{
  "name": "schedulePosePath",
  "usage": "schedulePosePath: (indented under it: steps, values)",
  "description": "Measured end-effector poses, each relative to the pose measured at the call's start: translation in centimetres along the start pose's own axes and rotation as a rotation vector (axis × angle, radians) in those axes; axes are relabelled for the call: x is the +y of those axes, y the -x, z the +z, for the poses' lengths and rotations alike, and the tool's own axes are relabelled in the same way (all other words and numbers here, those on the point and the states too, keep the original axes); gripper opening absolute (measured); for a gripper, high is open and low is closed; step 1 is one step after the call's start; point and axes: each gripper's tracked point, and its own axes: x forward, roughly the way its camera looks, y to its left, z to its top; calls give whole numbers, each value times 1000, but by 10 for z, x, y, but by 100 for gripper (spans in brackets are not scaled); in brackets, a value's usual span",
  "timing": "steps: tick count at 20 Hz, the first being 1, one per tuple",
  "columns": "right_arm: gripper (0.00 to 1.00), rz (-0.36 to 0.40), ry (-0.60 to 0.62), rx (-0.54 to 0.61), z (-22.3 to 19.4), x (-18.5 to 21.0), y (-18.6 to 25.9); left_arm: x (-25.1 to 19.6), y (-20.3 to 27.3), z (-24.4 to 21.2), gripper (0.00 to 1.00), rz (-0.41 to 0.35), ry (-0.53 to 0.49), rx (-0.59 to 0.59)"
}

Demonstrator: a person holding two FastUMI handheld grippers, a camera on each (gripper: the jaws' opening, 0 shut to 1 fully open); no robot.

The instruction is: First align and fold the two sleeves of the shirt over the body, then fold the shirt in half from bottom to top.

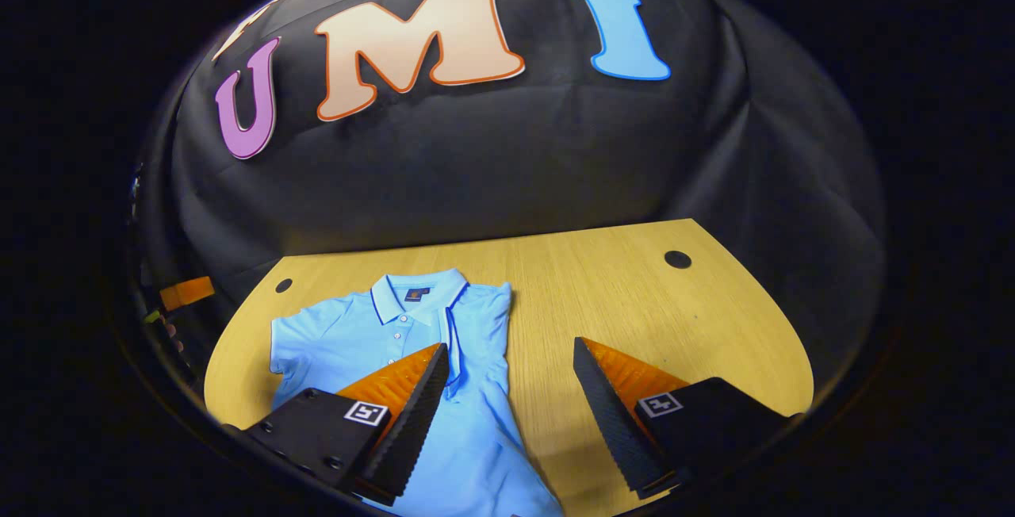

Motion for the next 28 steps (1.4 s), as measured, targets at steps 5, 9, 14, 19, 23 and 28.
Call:
schedulePosePath:
  steps: [5,9,14,19,23,28]
  values:
    - [98,-75,-39,5,-16,-27,23,9,-52,-50,95,23,-31,157]
    - [98,-110,-57,37,-39,-39,32,14,-82,-82,96,48,-52,252]
    - [98,-122,-45,24,-47,-42,42,12,-108,-104,95,60,-39,324]
    - [98,-129,-37,29,-50,-47,44,15,-124,-112,95,83,-48,347]
    - [98,-121,-34,34,-52,-49,42,10,-122,-112,93,76,-41,351]
    - [94,-95,-25,33,-55,-52,34,-5,-124,-109,14,50,-20,342]
